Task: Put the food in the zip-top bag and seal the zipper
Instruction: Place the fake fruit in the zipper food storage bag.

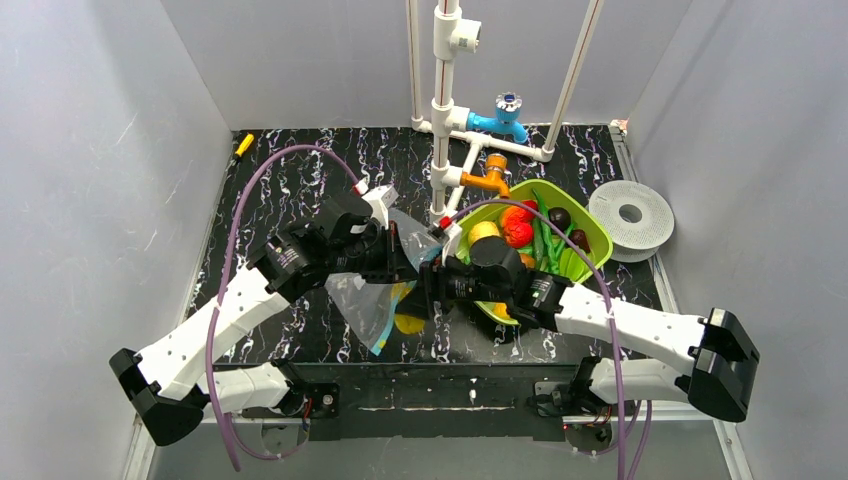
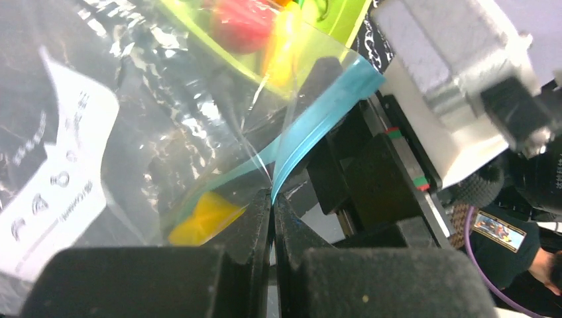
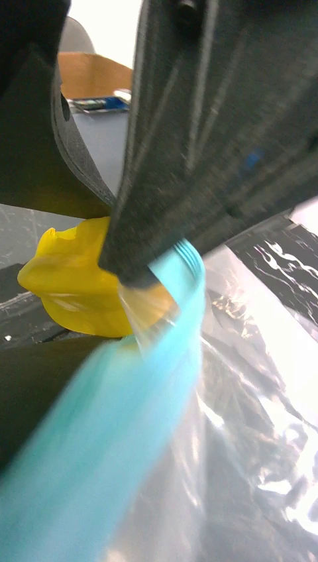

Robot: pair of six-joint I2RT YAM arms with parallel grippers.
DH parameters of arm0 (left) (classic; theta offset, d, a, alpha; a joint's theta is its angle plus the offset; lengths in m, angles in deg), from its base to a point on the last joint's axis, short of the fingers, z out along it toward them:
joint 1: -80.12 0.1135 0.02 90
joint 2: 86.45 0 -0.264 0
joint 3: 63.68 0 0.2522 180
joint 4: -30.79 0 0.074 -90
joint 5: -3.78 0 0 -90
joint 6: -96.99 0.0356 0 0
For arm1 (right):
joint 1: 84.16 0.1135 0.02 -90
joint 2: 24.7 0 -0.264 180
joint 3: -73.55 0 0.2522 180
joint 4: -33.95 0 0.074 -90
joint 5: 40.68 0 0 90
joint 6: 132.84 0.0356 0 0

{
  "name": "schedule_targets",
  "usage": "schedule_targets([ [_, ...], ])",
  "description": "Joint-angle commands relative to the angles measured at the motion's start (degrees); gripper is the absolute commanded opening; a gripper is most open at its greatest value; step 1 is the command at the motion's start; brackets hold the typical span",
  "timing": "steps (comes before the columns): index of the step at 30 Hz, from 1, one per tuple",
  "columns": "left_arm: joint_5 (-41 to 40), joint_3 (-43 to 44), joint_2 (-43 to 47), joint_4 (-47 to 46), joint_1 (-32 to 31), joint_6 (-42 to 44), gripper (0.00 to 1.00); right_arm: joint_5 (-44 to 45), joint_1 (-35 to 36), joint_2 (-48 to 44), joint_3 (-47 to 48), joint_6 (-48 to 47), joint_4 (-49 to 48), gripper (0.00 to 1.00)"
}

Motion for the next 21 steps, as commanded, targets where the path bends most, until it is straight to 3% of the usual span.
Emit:
schedule_targets([
  [1,4.8,-1.7,2.7,-3.0,-0.1,-2.0,0.00,10.2,-0.6,-2.9,2.0,0.6,-1.6,0.29],
  [11,1.5,-2.7,4.9,-0.3,-0.2,-1.8,0.00,15.9,-7.1,-10.4,-2.3,13.4,1.0,0.21],
  [16,2.3,-2.6,4.2,-1.7,-0.1,-2.4,0.00,5.4,-6.3,-7.7,-0.9,10.3,-4.2,0.20],
  [18,2.8,-2.5,4.0,-2.2,-0.1,-2.9,0.00,6.2,-5.3,-6.7,0.6,8.9,-2.0,0.22],
  [21,2.6,-2.6,4.3,-2.9,-0.2,-3.8,0.00,6.1,-5.1,-6.4,1.0,8.1,-1.1,0.34],
])
